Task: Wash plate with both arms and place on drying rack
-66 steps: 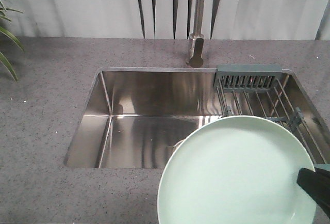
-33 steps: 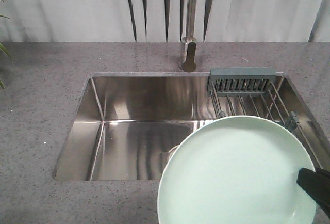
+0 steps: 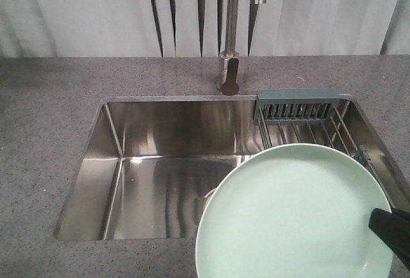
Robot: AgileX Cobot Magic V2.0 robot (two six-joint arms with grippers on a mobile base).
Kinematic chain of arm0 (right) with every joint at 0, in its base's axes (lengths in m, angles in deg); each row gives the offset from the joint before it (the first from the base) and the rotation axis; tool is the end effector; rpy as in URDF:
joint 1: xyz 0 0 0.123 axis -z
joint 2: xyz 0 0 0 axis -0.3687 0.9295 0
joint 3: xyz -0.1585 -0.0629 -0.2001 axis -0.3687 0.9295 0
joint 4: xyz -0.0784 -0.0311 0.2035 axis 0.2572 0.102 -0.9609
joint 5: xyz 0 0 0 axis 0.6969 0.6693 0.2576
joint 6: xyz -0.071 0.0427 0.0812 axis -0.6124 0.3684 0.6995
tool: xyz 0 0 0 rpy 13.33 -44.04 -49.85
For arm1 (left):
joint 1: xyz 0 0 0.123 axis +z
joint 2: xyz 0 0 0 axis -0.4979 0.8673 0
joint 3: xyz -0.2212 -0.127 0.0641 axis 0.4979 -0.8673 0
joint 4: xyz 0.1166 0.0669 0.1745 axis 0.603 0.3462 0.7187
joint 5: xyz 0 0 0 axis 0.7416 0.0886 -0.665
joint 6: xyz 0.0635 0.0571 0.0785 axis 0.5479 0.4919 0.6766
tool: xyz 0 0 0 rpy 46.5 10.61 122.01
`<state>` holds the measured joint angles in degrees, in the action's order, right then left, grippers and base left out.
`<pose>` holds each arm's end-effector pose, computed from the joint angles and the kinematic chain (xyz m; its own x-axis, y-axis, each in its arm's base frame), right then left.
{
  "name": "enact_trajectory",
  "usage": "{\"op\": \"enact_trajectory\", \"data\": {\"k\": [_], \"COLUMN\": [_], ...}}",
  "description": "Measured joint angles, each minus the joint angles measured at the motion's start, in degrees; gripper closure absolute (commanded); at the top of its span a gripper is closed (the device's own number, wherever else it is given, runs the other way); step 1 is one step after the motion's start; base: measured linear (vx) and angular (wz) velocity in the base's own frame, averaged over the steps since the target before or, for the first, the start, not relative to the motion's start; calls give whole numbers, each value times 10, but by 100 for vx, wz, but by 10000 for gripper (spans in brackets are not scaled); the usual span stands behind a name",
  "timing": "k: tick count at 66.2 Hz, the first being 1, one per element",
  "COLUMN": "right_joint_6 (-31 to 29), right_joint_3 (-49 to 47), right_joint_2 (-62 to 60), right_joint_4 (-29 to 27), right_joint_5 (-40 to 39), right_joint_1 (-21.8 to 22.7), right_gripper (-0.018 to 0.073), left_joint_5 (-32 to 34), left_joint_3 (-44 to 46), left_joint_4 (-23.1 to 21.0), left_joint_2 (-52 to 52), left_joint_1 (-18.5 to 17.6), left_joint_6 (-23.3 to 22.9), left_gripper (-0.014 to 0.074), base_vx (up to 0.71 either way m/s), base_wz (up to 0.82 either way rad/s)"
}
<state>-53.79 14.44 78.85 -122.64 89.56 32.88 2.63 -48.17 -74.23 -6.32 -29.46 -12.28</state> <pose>0.0735 0.0608 0.2876 -0.3566 -0.0071 -0.9342 -0.4582 0.8728 0.1683 0.0719 0.0002 0.1938 -0.0439 -0.0447 -0.9980 -0.0064 0.9990 -0.0445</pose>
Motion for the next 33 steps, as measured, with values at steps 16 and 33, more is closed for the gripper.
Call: {"op": "enact_trajectory", "data": {"k": [16, 33], "right_joint_6": [0, 0], "right_joint_3": [0, 0], "right_joint_2": [0, 0], "right_joint_4": [0, 0], "right_joint_5": [0, 0], "right_joint_1": [0, 0], "right_gripper": [561, 561], "left_joint_5": [0, 0], "left_joint_3": [0, 0], "left_joint_4": [0, 0], "left_joint_2": [0, 0], "left_joint_1": [0, 0], "left_joint_6": [0, 0], "left_gripper": [602, 602], "base_vx": [6, 7], "base_wz": [-2, 1]}}
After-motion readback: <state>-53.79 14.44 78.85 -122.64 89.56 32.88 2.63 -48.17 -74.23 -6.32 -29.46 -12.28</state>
